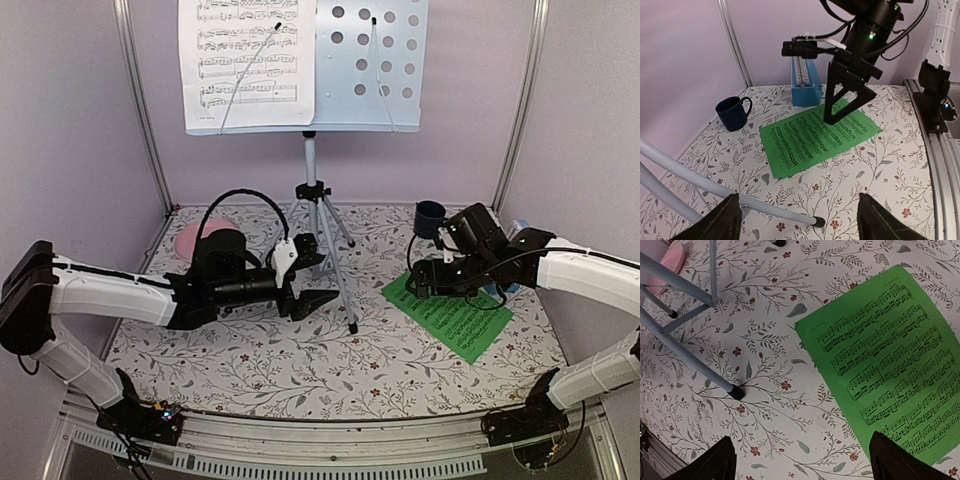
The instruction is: Set up the instrument practice props
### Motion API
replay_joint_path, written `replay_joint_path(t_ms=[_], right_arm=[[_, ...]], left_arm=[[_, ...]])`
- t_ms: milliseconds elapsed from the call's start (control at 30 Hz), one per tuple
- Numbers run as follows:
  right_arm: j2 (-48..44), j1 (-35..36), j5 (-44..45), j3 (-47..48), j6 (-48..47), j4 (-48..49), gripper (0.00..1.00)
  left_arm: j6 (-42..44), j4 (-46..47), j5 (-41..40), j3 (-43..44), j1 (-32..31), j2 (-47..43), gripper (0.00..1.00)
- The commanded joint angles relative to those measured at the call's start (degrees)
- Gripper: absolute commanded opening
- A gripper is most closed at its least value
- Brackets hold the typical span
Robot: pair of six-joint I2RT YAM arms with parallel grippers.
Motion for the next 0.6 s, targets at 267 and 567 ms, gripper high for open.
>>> replay_joint_path(t_ms=[267, 567], right_arm=[[18.5, -6.8, -2.4, 4.0, -3.2, 9.9, 0.85], [33.8, -2.3, 1.7, 18.7, -3.6, 8.5, 0.77]], left_arm=[[-0.3, 4.9, 1.6, 1.9, -0.8, 2.1, 0.79], [-0.8, 5.5, -2.5, -1.1, -0.8, -0.7, 0.79]])
